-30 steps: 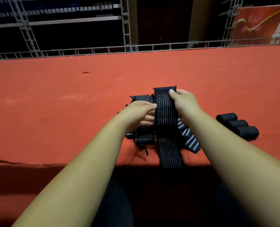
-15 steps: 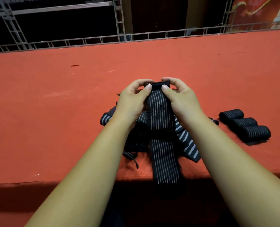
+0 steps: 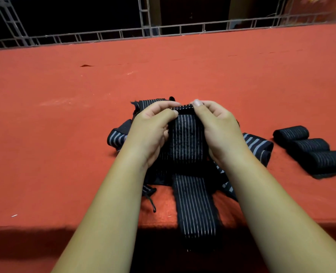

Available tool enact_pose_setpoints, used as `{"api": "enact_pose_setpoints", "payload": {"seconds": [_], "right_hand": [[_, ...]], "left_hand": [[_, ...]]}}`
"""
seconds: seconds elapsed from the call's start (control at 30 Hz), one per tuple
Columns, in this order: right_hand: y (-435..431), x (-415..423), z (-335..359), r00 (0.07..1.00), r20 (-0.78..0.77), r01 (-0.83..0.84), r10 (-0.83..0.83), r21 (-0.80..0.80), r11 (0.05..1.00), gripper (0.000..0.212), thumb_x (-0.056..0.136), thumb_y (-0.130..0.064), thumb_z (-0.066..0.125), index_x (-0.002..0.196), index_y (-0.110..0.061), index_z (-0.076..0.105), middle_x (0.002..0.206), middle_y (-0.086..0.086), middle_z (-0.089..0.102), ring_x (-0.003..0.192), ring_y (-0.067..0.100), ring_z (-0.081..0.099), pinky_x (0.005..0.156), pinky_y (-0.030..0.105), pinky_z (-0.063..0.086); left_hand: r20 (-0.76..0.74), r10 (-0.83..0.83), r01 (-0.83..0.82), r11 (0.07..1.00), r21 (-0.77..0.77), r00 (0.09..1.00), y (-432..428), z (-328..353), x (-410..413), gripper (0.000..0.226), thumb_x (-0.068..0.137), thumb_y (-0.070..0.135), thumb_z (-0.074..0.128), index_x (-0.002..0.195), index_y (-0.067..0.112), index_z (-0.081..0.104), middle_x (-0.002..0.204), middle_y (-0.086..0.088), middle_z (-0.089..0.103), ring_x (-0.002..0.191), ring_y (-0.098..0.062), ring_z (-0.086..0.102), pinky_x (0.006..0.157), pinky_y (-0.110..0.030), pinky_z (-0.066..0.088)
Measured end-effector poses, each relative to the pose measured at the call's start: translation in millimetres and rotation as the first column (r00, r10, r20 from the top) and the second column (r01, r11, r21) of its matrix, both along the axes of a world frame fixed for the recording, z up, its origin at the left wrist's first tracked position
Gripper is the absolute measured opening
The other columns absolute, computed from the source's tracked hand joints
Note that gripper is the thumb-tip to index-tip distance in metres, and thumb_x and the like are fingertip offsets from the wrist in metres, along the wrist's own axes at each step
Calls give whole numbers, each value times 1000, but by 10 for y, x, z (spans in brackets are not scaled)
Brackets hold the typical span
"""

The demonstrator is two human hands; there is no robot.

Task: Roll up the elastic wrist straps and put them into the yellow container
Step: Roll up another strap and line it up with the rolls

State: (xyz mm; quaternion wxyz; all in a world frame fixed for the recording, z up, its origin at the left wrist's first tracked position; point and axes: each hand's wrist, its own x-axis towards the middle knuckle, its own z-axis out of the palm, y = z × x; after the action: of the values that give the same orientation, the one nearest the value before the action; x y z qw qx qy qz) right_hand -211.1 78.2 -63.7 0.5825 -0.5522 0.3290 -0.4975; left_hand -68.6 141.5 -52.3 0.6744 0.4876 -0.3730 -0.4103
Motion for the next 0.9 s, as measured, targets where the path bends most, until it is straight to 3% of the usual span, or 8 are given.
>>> {"api": "enact_pose_setpoints", "payload": {"seconds": [0.13,0.23,0.33,0.47,0.57,0.73,0.83,0.9], "right_hand": [[-27,3,-6,1000,-28,13,-14,-34,999,14,108,-23,66,110,-19,79,92,-3,81,81,6,74,75,28,59],[-42,6,-2,999,-49,-2,0,-44,999,17,108,-17,63,116,-21,78,89,-5,79,79,7,73,73,29,60],[-68,9,-30,997,-77,4,-10,-90,996,23,109,-13,61,126,-20,73,77,-17,73,73,0,69,69,21,54],[-80,8,-80,990,-136,14,-33,-139,990,29,108,-13,61,134,-24,69,112,-8,80,99,6,76,88,28,59],[-46,-44,-48,983,-175,24,-56,-176,984,26,110,-14,60,130,-25,72,109,-6,81,96,5,77,81,22,58],[-20,-114,-19,957,-277,28,-83,-198,980,21,107,-25,62,118,-39,74,72,-14,69,65,8,61,57,22,47],[22,-115,22,942,-319,50,-105,-176,983,16,108,-37,60,114,-36,75,84,-12,78,71,5,67,65,25,51],[44,-118,36,933,-344,49,-104,-164,985,28,108,-50,57,109,-30,77,93,-11,81,83,4,74,73,28,53]], "left_hand": [[-12,7,-8,1000,-30,1000,14,-51,2,13,102,7,69,109,11,80,99,-10,81,84,-16,75,67,-25,58],[-5,38,-38,999,-37,999,-3,-29,14,14,101,5,70,109,10,80,98,-10,81,83,-15,76,66,-24,58],[2,57,-57,998,-38,998,-15,-25,13,20,100,0,69,111,13,80,104,-13,80,86,-17,75,67,-25,58],[-13,82,-82,997,-16,997,-29,-47,19,27,95,2,72,119,14,77,121,-23,77,96,-23,75,76,-30,59],[33,61,-60,998,-13,998,1,-44,22,23,98,2,70,116,13,79,112,-17,81,95,-22,76,77,-31,60],[34,60,-59,997,-45,998,37,-31,11,26,98,-7,66,111,11,80,101,-8,80,88,-21,78,73,-29,61],[63,68,-66,997,-45,996,39,-36,8,29,97,-8,66,107,14,82,97,-6,79,87,-21,77,78,-32,63],[87,77,-73,996,-45,993,39,-43,20,31,95,-8,66,101,17,83,97,-7,77,87,-22,77,82,-36,64]]}}
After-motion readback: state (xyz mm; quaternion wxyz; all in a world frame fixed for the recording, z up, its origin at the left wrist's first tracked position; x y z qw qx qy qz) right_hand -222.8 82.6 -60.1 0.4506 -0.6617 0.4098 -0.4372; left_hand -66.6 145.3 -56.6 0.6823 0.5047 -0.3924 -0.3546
